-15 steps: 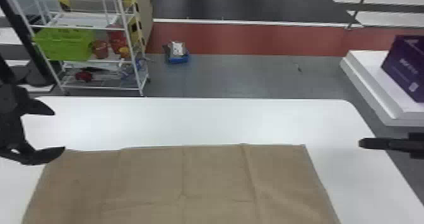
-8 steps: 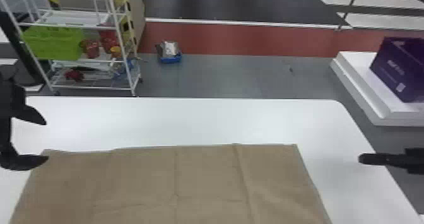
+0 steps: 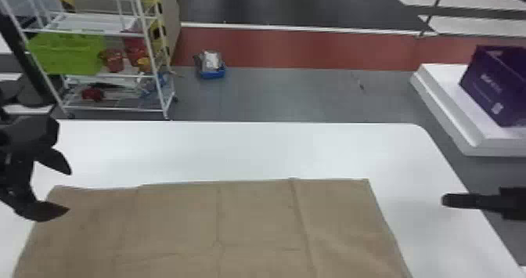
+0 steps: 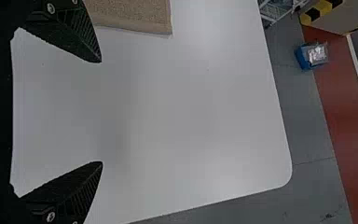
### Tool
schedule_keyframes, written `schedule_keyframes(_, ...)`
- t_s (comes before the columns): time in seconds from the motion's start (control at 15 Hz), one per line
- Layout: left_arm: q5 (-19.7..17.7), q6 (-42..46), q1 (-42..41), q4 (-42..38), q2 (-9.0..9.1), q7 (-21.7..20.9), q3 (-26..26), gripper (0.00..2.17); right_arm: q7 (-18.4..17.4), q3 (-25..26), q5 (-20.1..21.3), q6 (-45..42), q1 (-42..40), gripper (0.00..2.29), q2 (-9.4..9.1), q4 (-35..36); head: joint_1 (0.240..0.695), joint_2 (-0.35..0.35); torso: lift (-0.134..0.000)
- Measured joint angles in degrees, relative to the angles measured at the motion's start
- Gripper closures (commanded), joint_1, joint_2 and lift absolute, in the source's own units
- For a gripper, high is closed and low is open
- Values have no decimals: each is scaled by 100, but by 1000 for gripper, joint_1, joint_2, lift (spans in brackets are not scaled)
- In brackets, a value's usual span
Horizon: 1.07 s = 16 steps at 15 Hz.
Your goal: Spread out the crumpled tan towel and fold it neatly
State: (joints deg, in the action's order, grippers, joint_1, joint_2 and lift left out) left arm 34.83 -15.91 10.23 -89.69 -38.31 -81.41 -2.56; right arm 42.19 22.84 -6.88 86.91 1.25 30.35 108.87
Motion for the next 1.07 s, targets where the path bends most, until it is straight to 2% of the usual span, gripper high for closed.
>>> schedule_keyframes(0.2,21,150,260,446,-68,102,-184,259,0,9,-14,6,-13,97,4,27,695,-55,-122)
schedule_keyframes(0.53,339,567,684,1101,-149,297,-496,269,0,26,-28,7,-52,97,20,31,695,-30,-122)
schedule_keyframes(0.67,431,648,721,1195,-191,304,-563,481,0,41,-27,6,-79,97,23,35,695,-20,-122)
schedule_keyframes(0.93,494,681,758,1237,-254,285,-633,518,0,54,-32,-1,-87,97,19,34,695,-13,-122)
schedule_keyframes(1.0,514,681,760,1245,-256,273,-640,620,0,55,-28,1,-87,97,18,34,695,-12,-122)
schedule_keyframes(1.07,532,681,761,1246,-256,255,-646,883,0,59,-22,3,-86,97,19,34,695,-12,-122)
